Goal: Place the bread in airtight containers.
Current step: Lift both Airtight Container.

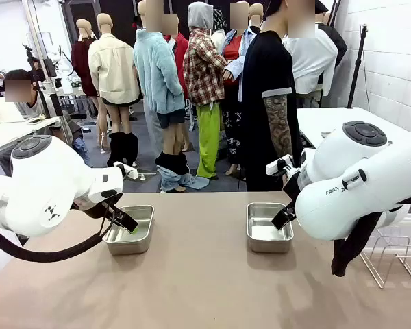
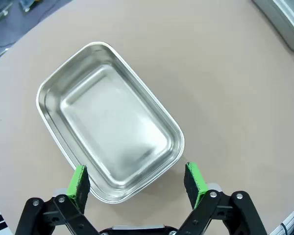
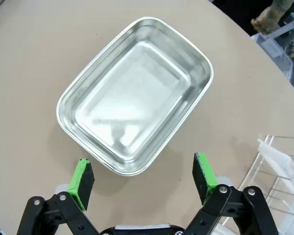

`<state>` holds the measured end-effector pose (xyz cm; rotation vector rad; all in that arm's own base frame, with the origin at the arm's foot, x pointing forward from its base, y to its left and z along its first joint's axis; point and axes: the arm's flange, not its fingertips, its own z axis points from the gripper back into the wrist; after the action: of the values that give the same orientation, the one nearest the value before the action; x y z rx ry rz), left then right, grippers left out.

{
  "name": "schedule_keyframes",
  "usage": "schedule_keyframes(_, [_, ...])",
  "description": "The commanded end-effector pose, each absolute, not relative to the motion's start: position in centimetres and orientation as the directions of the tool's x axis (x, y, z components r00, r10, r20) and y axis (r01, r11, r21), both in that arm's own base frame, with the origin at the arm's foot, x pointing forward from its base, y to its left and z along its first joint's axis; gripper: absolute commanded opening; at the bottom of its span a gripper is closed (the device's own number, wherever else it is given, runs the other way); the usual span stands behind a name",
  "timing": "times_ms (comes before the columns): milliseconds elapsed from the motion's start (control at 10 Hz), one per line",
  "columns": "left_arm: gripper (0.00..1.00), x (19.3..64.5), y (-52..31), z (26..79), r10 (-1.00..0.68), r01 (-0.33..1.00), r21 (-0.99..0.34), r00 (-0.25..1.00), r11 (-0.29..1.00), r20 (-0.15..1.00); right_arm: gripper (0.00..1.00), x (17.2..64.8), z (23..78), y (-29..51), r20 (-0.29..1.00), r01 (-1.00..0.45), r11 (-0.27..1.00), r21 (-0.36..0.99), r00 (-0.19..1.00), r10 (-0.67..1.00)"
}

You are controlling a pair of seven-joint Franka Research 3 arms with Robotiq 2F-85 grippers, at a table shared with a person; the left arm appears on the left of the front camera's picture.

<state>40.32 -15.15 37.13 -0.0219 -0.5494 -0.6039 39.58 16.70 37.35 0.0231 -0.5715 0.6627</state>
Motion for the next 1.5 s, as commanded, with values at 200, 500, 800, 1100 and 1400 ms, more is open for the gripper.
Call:
schedule_keyframes(200, [1.00, 40.3, -15.1, 37.1, -0.533, 0.545, 0.137, 0.685, 0.827, 0.497, 1.00, 39.6, 37.3, 16.7, 0.508, -0.588, 0.794, -0.157, 0.641, 0.575])
schedule_keyframes(500, [1.00, 40.3, -15.1, 37.1, -0.533, 0.545, 0.137, 0.685, 0.827, 0.497, 1.00, 39.6, 37.3, 16.7, 0.508, -0.588, 0.794, -0.157, 0.641, 0.575])
schedule_keyframes(800, [1.00, 40.3, -15.3, 37.1, -0.536, 0.547, 0.139, 0.683, 0.826, 0.496, 1.00, 39.6, 37.3, 16.7, 0.508, -0.588, 0.794, -0.157, 0.641, 0.575])
schedule_keyframes(1100, [1.00, 40.7, -15.7, 43.3, -0.559, 0.509, 0.264, 0.607, 0.819, 0.565, 1.00, 38.7, 40.9, 17.0, 0.567, -0.576, 0.788, -0.218, 0.583, 0.582])
schedule_keyframes(1400, [1.00, 41.3, -13.4, 48.2, -0.567, 0.486, 0.307, 0.590, 0.818, 0.575, 1.00, 37.5, 46.7, 13.9, 0.638, -0.427, 0.855, -0.294, 0.578, 0.508])
